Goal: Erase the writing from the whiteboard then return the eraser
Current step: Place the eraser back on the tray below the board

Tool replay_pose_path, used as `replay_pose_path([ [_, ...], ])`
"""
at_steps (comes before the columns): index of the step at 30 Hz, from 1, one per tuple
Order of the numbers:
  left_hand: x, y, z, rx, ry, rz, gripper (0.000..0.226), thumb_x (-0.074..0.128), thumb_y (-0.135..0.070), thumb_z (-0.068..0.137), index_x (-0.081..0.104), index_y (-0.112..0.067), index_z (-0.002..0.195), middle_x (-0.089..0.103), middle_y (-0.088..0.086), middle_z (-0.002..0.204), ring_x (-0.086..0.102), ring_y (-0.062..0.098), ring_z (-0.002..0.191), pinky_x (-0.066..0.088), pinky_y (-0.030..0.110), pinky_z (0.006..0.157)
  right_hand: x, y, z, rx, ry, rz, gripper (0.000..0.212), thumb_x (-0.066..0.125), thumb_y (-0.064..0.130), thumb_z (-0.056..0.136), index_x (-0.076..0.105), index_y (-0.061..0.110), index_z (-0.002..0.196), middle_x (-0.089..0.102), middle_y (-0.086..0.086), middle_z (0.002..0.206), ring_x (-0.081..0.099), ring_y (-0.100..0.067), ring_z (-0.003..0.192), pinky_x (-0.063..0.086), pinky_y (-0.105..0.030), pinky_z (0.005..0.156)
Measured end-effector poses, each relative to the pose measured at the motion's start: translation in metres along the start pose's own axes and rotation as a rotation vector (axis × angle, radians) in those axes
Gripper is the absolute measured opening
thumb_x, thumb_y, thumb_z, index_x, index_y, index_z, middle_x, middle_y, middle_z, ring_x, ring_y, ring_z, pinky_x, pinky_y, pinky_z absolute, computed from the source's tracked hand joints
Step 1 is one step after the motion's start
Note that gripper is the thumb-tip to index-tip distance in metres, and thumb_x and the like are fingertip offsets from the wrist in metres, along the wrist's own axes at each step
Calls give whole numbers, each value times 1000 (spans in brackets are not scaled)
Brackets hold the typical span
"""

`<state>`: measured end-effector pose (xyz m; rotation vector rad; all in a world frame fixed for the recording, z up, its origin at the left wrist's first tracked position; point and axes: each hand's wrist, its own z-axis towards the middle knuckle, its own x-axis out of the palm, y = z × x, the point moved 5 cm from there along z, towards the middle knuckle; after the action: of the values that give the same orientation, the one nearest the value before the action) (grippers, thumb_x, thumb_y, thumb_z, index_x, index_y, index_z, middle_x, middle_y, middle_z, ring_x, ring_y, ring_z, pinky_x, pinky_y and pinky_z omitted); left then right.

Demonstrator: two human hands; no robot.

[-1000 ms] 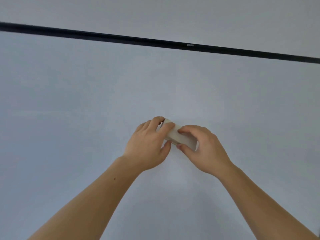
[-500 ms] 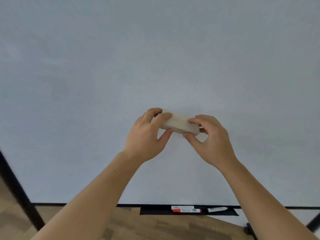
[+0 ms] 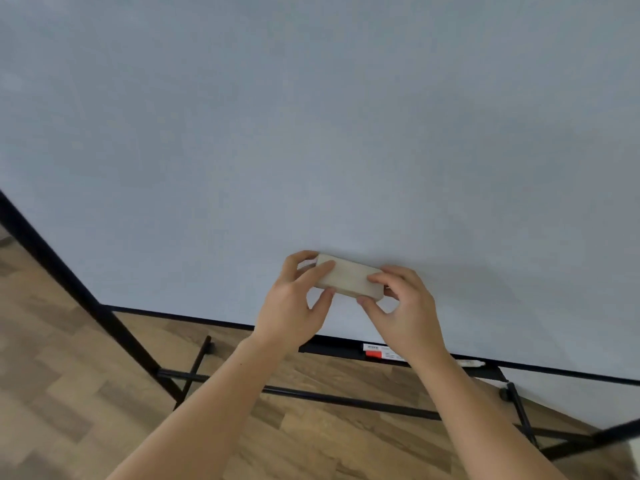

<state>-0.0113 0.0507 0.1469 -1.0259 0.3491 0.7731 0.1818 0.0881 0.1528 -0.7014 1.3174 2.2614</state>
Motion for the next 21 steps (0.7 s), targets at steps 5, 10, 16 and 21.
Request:
replay_pose_path([
  [5, 35, 40, -30, -170, 67, -16, 43, 70, -20, 92, 62, -22, 134, 47, -1, 135, 58, 7, 108, 54, 21, 78, 40, -37, -18, 71, 81, 2, 33, 82, 23, 76, 70, 19, 107, 54, 7, 115, 58, -9, 98, 54, -27, 89],
  [10, 64, 72, -60, -332, 137, 8, 43, 68, -27, 93, 61, -25, 136, 48, -6, 134, 56, 5, 98, 58, 33, 81, 73, -71, -39, 128, 169, -30, 32, 82, 23, 77, 72, 19, 108, 53, 4, 119, 57, -12, 105, 51, -25, 89],
  [16, 97, 105, -84, -472, 244, 66, 40, 61, -32, 97, 60, -21, 136, 56, -5, 137, 59, 12, 110, 44, 19, 89, 111, -104, -58, 213, 289, -134, 33, 75, 26, 86, 71, 15, 116, 50, 1, 119, 52, -6, 91, 41, -16, 83],
  [21, 116, 120, -95, -566, 303, 117, 39, 58, -32, 99, 59, -21, 137, 59, -3, 139, 59, 19, 119, 44, 26, 95, 130, -118, -67, 219, 364, -196, 23, 69, 24, 90, 72, 12, 110, 55, 2, 112, 57, -11, 75, 48, -25, 73],
])
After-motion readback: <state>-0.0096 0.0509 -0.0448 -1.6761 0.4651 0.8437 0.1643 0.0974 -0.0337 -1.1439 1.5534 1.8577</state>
